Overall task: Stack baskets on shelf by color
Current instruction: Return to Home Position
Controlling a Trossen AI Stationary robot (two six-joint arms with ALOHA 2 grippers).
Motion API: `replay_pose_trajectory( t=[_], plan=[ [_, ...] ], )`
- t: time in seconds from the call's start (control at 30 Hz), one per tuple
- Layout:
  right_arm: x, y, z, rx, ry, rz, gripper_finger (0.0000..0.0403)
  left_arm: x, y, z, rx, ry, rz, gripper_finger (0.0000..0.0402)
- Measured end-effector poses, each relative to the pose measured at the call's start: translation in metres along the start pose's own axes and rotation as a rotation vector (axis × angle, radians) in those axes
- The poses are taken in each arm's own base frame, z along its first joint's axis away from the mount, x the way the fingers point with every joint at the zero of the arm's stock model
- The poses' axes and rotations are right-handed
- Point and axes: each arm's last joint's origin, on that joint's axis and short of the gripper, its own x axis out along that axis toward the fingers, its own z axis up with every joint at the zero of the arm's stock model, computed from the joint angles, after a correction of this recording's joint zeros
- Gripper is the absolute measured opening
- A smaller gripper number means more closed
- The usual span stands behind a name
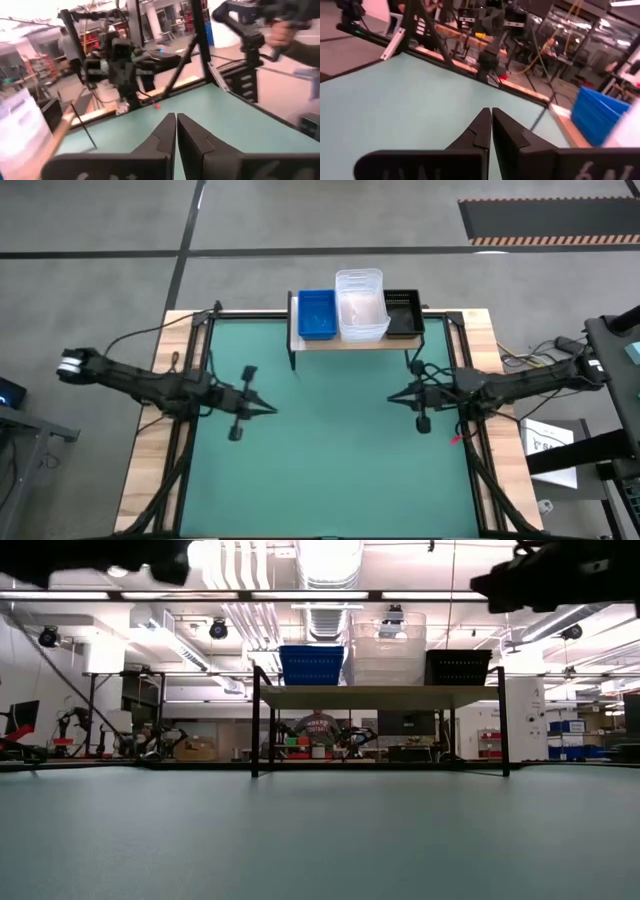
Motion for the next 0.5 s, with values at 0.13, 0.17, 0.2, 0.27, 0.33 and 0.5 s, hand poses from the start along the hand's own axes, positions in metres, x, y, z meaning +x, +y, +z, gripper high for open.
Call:
replay_pose_trajectory(
  t=[0.13,0.17,0.2,0.27,0.33,0.5],
  plan=[
    [-0.017,-0.002,0.002,0.013,0.024,-0.022,0.0009,-0.032,-0.002,-0.014,-0.033,-0.008,0.047,0.0],
    [-0.022,-0.002,0.003,0.012,0.017,-0.025,0.0009,-0.039,-0.003,-0.016,-0.039,-0.022,0.047,0.0],
    [-0.028,-0.003,0.005,0.012,-0.002,-0.032,0.0009,-0.045,-0.004,-0.018,-0.051,-0.036,0.049,0.0],
    [-0.042,-0.005,0.01,0.012,-0.047,-0.049,0.0009,-0.055,-0.006,-0.024,-0.074,-0.042,0.069,0.0],
    [-0.053,-0.005,0.012,0.009,-0.077,-0.061,0.0009,-0.061,-0.008,-0.032,-0.086,-0.015,0.088,0.0],
    [-0.069,-0.005,0.01,0.007,-0.089,-0.066,0.0009,-0.078,-0.011,-0.044,-0.104,-0.01,0.118,0.0]
  ],
)
